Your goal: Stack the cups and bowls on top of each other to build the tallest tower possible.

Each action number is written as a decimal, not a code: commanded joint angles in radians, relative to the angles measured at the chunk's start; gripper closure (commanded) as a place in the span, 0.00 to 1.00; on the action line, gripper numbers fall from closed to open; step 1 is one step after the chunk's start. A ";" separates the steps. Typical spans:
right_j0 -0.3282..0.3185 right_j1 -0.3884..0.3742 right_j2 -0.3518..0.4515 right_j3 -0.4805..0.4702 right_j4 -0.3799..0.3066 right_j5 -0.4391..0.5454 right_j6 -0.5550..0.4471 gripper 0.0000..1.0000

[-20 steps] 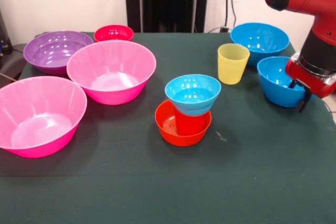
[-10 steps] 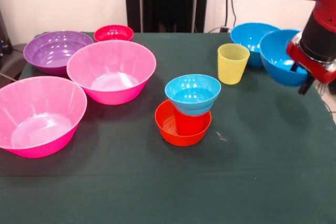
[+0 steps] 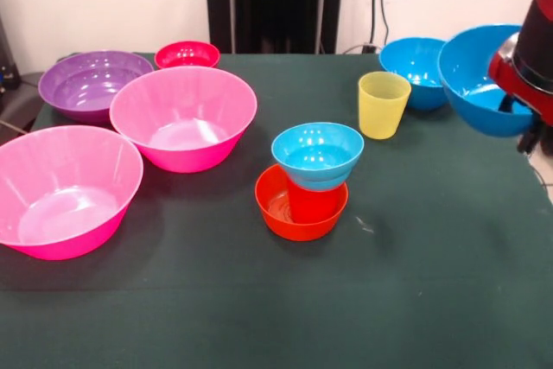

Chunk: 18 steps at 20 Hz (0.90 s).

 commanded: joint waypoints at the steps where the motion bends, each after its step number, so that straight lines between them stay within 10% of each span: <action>1: -0.070 0.115 0.145 -0.390 -0.148 0.199 -0.382 1.00; 8: -0.148 0.180 0.124 -0.639 -0.232 0.295 -0.761 1.00; 18: -0.275 0.233 0.044 -0.759 -0.151 0.366 -1.122 1.00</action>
